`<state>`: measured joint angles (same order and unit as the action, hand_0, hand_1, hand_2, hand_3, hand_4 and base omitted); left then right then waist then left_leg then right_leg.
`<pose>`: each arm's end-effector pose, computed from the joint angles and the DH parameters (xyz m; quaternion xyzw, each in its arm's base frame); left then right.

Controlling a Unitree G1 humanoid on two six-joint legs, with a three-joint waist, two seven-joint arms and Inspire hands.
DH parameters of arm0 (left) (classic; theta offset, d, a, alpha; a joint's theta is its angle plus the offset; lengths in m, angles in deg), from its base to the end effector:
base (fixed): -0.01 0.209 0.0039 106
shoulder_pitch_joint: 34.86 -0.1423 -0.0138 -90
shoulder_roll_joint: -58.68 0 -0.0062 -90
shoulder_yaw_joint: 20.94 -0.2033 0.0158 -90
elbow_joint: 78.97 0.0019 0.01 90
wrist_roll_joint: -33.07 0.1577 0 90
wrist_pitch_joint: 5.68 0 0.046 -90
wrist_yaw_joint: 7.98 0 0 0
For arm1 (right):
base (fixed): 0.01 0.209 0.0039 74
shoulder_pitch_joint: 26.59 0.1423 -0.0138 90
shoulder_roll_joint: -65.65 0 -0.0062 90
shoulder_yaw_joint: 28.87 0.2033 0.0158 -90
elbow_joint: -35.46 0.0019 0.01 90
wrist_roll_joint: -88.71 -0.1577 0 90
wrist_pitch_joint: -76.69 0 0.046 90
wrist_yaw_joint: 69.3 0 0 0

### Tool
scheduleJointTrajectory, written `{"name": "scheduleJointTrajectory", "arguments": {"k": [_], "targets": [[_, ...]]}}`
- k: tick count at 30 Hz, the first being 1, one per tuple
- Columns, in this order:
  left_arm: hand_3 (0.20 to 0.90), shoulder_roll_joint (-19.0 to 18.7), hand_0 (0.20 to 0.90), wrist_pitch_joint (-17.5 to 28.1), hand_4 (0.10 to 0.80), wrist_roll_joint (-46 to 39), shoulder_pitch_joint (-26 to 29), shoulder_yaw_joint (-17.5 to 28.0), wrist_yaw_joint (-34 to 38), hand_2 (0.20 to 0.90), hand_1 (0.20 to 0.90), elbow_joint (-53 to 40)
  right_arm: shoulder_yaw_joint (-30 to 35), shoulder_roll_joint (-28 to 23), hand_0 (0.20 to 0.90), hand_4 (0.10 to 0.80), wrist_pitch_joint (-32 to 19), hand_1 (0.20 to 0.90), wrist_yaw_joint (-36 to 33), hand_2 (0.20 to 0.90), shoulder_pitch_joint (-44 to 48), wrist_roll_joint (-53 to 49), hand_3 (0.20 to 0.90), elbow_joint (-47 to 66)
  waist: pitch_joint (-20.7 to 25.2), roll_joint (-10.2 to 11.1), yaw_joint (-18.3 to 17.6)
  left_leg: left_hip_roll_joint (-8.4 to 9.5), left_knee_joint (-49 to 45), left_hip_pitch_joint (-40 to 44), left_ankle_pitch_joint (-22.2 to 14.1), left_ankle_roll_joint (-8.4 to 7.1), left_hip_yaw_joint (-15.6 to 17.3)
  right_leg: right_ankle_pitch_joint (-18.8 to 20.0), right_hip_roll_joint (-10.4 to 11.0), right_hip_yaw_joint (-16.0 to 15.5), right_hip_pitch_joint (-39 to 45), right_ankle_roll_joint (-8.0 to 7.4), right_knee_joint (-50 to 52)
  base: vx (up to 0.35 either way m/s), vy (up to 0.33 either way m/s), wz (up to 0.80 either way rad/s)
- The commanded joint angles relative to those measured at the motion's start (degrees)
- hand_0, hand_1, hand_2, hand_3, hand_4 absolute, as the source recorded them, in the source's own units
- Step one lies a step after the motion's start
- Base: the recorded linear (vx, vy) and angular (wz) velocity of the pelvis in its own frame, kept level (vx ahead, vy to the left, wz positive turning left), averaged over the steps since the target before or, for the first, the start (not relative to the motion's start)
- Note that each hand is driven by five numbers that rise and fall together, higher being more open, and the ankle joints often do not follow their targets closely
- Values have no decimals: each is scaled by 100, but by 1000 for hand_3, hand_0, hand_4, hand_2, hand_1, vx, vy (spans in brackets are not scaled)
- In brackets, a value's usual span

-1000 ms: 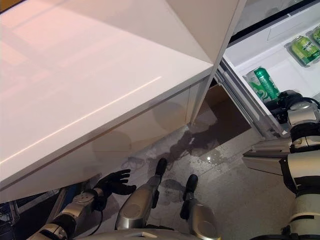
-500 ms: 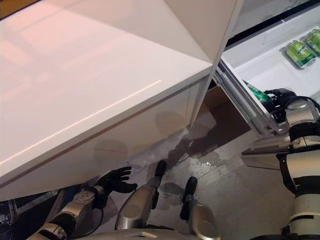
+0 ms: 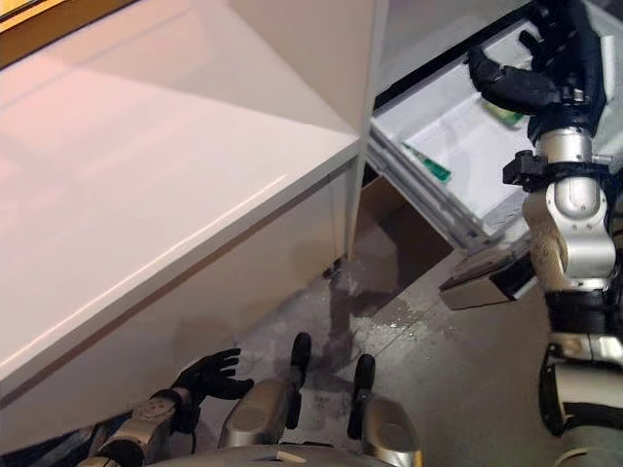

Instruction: Put drinks into fridge and close the fridge

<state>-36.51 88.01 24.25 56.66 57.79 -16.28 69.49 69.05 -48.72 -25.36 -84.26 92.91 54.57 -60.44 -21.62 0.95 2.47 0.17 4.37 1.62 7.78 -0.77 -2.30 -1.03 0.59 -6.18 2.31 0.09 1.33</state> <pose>0.1289 0.2640 -0.1219 0.1107 0.4612 -0.0267 0.8800 0.2898 -0.2838 0.2172 0.0153 -0.3492 -0.1443 0.9258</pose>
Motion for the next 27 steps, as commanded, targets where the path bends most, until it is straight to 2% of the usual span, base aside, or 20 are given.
{"name": "scheduleJointTrajectory", "arguments": {"k": [1, 5, 10, 12, 14, 17, 18, 20, 24, 25, 27], "targets": [[900, 270, 900, 272, 800, 288, -321, -188, -4, 900, 900, 333, 662, -55, 900, 800, -1468, 900, -829, 900, -336, -117, 900, -29, 1087, 11, -231, 463, -727, 62, -1323, 348, 373, -445, -113, 49, -173, -181, 473, 51, 19, -26], [900, 359, 900, 171, 800, 262, -245, -324, -11, 900, 900, 275, 877, 414, 900, 800, -1856, 900, -1173, 900, -826, -402, 900, -444, 1183, -17, -295, 460, -900, 175, -1495, 418, 492, -497, -59, 129, -70, -197, 537, 39, 6, -29], [900, 400, 900, 106, 800, 284, -190, -451, -46, 900, 900, 238, 799, 755, 900, 800, -1877, 900, -1083, 900, -1103, -486, 900, -747, 1097, -27, -284, 470, -1424, 100, -1749, 531, 511, -677, 55, 167, -133, -158, 1015, 39, -20, -22], [900, 399, 900, 31, 800, 254, -87, -551, -86, 900, 900, 139, 645, 855, 900, 800, -1806, 900, -928, 900, -1104, -653, 900, -944, 893, -5, -218, 490, -2073, -151, -2028, 619, 466, -797, 196, 111, -291, -96, 1480, -5, -53, -5], [900, 403, 900, -5, 800, 195, -16, -595, -90, 900, 900, 65, 571, 849, 900, 800, -1777, 900, -822, 900, -1043, -684, 900, -1036, 756, -14, -188, 494, -2322, -313, -2124, 648, 427, -855, 252, 67, -421, -71, 1710, -51, -18, 5], [900, 358, 900, -27, 800, -144, 250, -805, 34, 900, 900, -270, 287, 697, 900, 800, -1602, 900, -604, 900, -445, -1233, 900, -1236, 215, -102, -110, 560, -3020, -1089, -2200, 725, 344, -970, 350, 43, -1195, 40, 2569, -270, 18, 15], [900, 359, 900, -34, 800, -166, 275, -811, 47, 900, 900, -285, 268, 677, 900, 800, -1585, 900, -573, 900, -383, -1307, 900, -1275, 199, -107, -106, 567, -3072, -1161, -2209, 729, 342, -988, 356, 44, -1271, 46, 2635, -371, 49, 11], [900, 331, 900, 16, 800, -381, 446, -965, 227, 900, 900, -420, 109, 589, 900, 800, -1570, 900, -509, 900, 235, -1692, 900, -1612, -112, -193, 0, 641, -3540, -1736, -2260, 775, 347, -1145, 402, -18, -1888, 115, 3309, -270, 64, 18], [900, 301, 900, 8, 800, -622, 545, -1019, 442, 900, 900, -540, -101, 468, 900, 800, -1540, 900, -374, 900, 906, -1880, 900, -2047, -337, -318, 184, 771, -3897, -2280, -2230, 822, 292, -1290, 462, -138, -2453, 216, 3899, -148, 66, 35], [900, 291, 900, 30, 800, -690, 539, -1010, 479, 900, 900, -525, -201, 427, 900, 800, -1553, 900, -264, 900, 1095, -1978, 900, -2241, -360, -360, 250, 813, -3967, -2322, -2349, 811, 222, -1464, 458, -116, -2519, 206, 4073, -15, 71, 23], [900, 253, 900, 51, 800, -833, 492, -927, 558, 900, 900, -494, -461, 373, 900, 800, -1586, 900, 46, 900, 1529, -2032, 900, -2600, -471, -463, 410, 892, -4064, -2516, -2287, 817, 157, -1542, 493, -204, -2730, 277, 4324, -57, 87, 16]]}}
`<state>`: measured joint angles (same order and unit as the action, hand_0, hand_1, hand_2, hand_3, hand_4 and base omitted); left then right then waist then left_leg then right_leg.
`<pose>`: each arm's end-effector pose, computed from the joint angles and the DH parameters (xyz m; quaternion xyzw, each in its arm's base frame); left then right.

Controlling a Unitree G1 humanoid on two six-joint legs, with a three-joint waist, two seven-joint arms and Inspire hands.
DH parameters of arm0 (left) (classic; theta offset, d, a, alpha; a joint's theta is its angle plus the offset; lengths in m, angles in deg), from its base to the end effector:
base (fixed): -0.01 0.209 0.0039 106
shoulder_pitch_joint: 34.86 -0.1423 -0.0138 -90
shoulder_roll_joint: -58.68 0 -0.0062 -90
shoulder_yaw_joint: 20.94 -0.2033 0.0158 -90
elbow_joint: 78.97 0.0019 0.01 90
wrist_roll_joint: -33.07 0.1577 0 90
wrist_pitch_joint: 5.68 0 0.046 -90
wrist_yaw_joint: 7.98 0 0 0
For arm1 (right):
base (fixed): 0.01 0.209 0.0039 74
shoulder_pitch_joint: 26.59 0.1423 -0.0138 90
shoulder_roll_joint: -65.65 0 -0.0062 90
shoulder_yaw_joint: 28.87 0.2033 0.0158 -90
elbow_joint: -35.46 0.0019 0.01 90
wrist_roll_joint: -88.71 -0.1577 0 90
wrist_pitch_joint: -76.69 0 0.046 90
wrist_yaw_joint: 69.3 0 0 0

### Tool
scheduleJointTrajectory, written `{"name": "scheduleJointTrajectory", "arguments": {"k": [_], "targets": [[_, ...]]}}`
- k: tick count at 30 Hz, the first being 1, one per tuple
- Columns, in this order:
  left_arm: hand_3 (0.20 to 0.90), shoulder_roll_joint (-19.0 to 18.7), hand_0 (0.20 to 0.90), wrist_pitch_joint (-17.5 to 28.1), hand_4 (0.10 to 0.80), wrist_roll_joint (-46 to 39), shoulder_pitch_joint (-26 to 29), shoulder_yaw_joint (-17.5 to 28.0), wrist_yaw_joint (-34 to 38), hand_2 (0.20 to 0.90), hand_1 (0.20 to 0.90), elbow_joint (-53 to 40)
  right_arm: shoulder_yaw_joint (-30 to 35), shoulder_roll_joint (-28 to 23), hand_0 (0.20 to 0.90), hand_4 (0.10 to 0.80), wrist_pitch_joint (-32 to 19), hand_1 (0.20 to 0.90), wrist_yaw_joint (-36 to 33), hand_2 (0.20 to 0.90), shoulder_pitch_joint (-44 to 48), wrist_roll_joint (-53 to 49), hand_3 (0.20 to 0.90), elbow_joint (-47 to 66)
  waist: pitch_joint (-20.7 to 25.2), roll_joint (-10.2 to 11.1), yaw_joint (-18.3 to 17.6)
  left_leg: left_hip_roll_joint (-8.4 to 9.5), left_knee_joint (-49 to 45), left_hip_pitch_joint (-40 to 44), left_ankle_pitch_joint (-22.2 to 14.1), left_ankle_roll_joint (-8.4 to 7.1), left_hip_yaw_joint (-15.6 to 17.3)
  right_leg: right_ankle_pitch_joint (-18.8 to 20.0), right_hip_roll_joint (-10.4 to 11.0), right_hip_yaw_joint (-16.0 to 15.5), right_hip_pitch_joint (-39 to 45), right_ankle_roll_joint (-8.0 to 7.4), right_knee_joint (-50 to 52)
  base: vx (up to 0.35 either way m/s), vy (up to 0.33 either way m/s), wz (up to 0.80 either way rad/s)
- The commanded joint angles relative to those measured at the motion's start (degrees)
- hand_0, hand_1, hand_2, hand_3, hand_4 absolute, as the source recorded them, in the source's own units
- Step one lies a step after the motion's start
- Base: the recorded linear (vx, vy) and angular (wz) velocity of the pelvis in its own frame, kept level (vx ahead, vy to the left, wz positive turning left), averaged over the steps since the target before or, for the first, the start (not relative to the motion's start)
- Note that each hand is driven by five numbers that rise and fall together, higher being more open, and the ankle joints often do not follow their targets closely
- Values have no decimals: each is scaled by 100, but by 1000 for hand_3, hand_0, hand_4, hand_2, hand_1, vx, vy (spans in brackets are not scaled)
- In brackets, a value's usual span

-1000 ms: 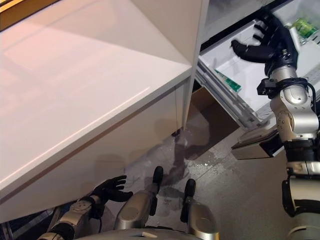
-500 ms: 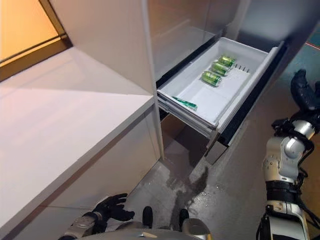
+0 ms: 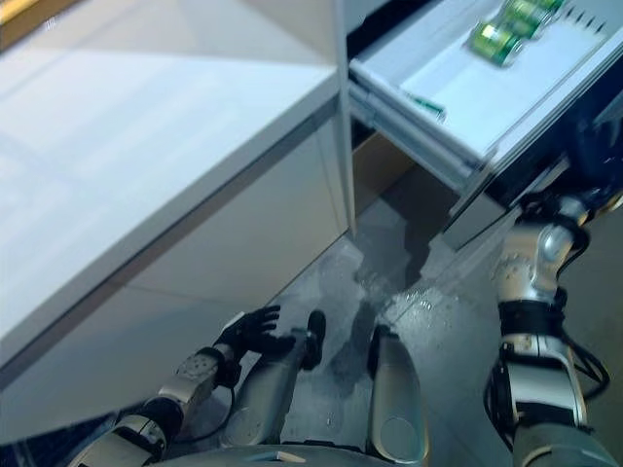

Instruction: Put drinks into fridge and close the fridge

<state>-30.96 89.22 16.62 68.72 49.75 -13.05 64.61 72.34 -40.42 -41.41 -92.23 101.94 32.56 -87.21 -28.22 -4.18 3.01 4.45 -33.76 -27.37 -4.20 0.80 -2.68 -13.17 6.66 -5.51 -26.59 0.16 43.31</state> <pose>0.2159 0.1962 -0.0928 0.0703 0.3263 -0.0871 0.9386 0.3247 -0.3086 0.1731 0.3221 -0.3125 -0.3292 0.8308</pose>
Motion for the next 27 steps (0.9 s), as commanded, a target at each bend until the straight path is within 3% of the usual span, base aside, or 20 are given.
{"name": "scheduleJointTrajectory", "arguments": {"k": [1, 6, 13, 25, 27], "targets": [[900, -300, 900, -71, 800, -82, -715, -109, 241, 900, 900, 0, -813, -464, 900, 800, 23, 900, 896, 900, 658, 143, 900, 51, 186, 47, 352, 469, -255, 368, -1085, 660, 191, -332, -111, -274, 145, 273, 139, -88, 94, 27], [900, -370, 900, -77, 800, -214, -837, 155, 189, 900, 900, 133, -1537, -424, 900, 800, 274, 900, 1646, 900, 1464, 239, 900, -113, 55, -98, 595, 551, -61, 271, -843, 593, 76, -359, -40, -378, -6, 352, 215, -52, 97, 11], [900, -419, 900, -41, 800, -242, -940, 247, -62, 900, 900, 15, -2311, -245, 900, 800, 841, 900, 2407, 900, 2242, 431, 900, -265, 39, -120, 866, 577, 289, 461, -657, 505, -121, -271, 53, -486, 231, 286, -54, 26, 51, 2], [900, -570, 900, 216, 800, 120, -929, -85, -352, 900, 900, -91, -2704, -244, 900, 800, 1257, 900, 2488, 900, 2747, 368, 900, -783, 145, 50, 1075, 467, 1105, 1034, -392, 434, -316, 114, 53, -603, 859, 7, -1019, 41, -2, 21], [900, -588, 900, 207, 800, 251, -933, -131, -319, 900, 900, -22, -2668, -246, 900, 800, 1254, 900, 2450, 900, 2638, 309, 900, -863, 207, 72, 1042, 403, 1339, 1116, -178, 427, -280, 390, 15, -654, 961, -13, -1374, -31, 16, 7]]}}
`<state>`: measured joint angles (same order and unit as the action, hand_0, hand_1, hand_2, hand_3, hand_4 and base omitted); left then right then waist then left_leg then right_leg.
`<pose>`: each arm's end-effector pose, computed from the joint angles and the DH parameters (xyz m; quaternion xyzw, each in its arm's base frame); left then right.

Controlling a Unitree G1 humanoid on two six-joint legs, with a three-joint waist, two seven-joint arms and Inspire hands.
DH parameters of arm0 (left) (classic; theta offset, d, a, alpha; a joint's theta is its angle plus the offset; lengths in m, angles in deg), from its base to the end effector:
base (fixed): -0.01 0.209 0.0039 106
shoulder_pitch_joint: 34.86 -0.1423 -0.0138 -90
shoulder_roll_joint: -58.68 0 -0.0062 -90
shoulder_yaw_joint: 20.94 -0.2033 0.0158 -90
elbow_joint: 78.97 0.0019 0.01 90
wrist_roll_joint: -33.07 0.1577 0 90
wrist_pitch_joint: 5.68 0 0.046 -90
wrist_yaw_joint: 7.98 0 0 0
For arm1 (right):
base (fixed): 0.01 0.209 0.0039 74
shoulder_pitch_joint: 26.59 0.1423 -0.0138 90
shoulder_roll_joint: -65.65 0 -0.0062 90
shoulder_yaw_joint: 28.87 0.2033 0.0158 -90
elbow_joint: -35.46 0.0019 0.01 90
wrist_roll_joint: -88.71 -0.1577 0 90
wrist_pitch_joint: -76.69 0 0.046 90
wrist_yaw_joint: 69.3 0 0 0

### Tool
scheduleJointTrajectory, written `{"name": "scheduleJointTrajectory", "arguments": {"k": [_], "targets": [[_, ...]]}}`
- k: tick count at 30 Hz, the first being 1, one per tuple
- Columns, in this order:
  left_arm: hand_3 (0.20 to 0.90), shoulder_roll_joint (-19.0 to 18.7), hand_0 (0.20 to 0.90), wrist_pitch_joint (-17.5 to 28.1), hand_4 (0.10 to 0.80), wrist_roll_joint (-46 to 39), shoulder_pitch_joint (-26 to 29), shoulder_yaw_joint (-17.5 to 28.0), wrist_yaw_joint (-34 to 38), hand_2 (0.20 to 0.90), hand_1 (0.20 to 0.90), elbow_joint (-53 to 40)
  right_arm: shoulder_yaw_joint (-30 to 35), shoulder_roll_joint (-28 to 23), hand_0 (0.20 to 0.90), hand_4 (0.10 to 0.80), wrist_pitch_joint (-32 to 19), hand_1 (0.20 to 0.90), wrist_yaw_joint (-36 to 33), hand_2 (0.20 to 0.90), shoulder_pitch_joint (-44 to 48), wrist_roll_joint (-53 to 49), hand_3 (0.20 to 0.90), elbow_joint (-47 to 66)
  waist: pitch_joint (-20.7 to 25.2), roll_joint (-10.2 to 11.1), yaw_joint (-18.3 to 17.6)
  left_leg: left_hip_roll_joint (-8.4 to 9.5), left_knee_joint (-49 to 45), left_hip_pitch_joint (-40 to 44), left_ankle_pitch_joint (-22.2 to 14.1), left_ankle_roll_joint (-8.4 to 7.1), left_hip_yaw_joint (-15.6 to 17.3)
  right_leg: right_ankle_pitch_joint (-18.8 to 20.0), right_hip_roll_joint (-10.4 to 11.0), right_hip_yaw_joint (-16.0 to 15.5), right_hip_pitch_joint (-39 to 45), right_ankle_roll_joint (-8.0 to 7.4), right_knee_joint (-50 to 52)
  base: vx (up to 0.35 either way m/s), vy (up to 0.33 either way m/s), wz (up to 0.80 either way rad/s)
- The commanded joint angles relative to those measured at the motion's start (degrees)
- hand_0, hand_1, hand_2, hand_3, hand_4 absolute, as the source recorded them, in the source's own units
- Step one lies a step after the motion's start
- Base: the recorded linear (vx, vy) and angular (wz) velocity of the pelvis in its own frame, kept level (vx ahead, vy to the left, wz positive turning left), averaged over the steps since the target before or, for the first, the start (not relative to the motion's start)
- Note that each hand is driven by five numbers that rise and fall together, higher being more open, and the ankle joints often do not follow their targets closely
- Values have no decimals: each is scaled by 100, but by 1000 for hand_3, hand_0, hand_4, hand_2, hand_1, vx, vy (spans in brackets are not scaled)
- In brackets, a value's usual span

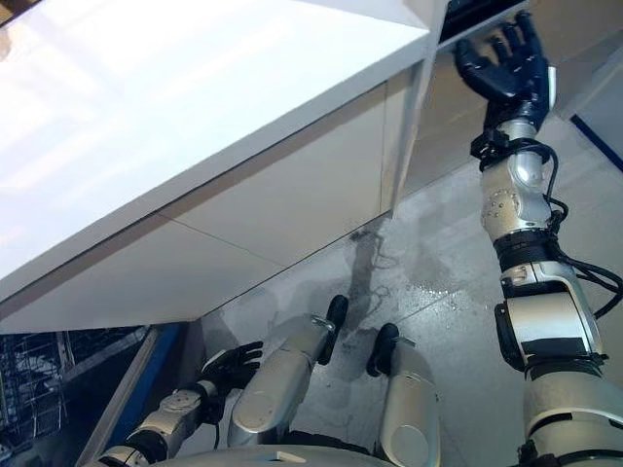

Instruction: Put drinks into fridge and close the fridge

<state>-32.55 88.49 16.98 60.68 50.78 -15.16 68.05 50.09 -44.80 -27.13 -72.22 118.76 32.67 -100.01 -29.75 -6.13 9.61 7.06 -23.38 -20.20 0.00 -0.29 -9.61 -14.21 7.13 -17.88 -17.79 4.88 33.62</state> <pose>0.1570 0.2211 -0.1220 0.0643 0.4217 -0.0662 0.9020 0.3766 -0.2623 0.2113 0.1620 -0.2124 -0.0653 0.9615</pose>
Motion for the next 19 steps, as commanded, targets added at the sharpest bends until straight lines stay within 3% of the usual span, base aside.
{"name": "scheduleJointTrajectory", "arguments": {"k": [1, 6, 11, 14, 19], "targets": [[900, -434, 900, 302, 800, 238, -140, -244, -99, 900, 900, -306, -425, 181, 900, 800, -171, 900, 455, 900, 901, 262, 900, 399, 391, 283, 362, 129, 375, 462, -586, 532, 421, 534, -44, 592, 134, -506, -505, 62, -1, -6], [900, -438, 900, 259, 800, 469, -249, -145, -78, 900, 900, -17, -87, 241, 900, 800, -234, 900, 357, 900, 111, 298, 900, 462, 693, 412, 154, 19, 944, 891, -482, 511, 578, 791, -127, 633, 498, -660, -1212, 56, -4, -15], [900, -325, 900, -36, 800, 384, -414, 95, -268, 900, 900, 144, 210, 679, 900, 800, -118, 900, 506, 900, -1644, 495, 900, 1068, 1183, 544, -216, -108, 1561, 1375, -398, 450, 809, 993, -284, 786, 915, -743, -1980, 88, -16, -33], [900, -160, 900, -186, 800, 259, -573, 317, -368, 900, 900, 194, 258, 1245, 900, 800, 86, 900, 578, 900, -3231, 1002, 900, 1452, 1595, 581, -513, -182, 1969, 1759, -383, 406, 1001, 1046, -422, 940, 1273, -768, -2454, 125, -35, -42], [900, 9, 900, -283, 800, 173, -760, 631, -392, 900, 900, 153, 293, 1704, 900, 800, 444, 900, 1048, 900, -4921, 2015, 900, 1010, 2071, 585, -857, -271, 2213, 2121, -401, 366, 1261, 1024, -563, 1070, 1589, -763, -2708, 83, -62, -27]]}}
